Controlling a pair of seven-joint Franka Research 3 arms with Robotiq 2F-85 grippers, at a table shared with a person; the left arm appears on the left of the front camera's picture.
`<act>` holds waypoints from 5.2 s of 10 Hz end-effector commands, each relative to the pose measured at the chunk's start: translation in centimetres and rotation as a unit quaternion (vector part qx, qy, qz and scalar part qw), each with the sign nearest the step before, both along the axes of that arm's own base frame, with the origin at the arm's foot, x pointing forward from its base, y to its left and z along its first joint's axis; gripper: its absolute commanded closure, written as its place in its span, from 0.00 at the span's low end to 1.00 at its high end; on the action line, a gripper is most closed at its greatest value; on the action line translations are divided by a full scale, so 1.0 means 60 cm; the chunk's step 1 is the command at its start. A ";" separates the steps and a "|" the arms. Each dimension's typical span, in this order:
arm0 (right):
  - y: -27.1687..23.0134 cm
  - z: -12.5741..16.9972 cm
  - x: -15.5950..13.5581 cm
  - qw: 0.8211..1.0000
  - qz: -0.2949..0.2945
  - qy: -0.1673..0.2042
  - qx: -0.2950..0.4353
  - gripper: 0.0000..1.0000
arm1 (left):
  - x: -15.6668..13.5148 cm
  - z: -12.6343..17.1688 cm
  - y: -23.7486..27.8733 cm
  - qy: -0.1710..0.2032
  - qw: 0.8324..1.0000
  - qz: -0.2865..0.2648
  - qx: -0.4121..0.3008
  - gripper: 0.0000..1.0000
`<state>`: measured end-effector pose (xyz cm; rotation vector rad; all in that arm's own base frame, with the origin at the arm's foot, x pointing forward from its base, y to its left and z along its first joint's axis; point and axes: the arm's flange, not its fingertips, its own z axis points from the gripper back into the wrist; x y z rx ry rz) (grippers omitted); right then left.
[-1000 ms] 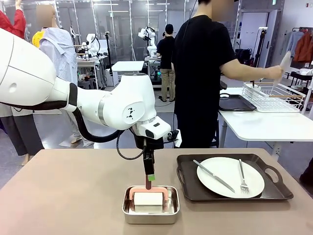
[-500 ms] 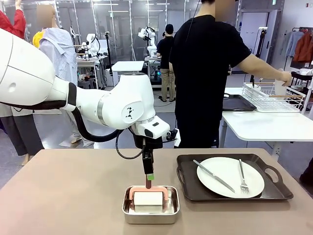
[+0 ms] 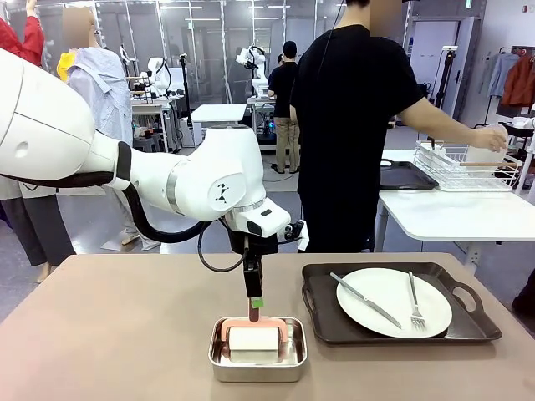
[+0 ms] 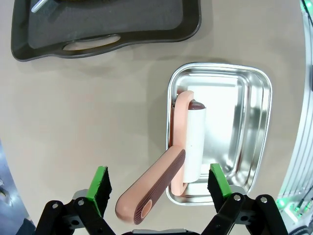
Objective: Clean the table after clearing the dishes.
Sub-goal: When the right (or left) Handle tray is removed, use the right hand (or left hand) to clean the right (or left) side of the table with the Lint Roller.
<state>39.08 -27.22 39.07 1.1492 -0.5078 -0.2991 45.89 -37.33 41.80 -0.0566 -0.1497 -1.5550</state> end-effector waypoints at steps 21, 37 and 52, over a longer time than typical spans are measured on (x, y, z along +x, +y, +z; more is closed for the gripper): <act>0.002 0.003 -0.005 1.000 0.000 -0.004 0.003 0.00 | 0.005 0.067 1.061 0.234 0.559 0.571 -0.555 0.00; 0.002 0.003 -0.005 1.000 0.000 -0.004 0.003 0.00 | 0.019 0.089 1.074 0.213 0.552 0.591 -0.548 0.00; 0.002 0.003 -0.005 1.000 0.000 -0.004 0.003 0.00 | 0.016 0.099 1.158 0.205 0.535 0.610 -0.547 0.00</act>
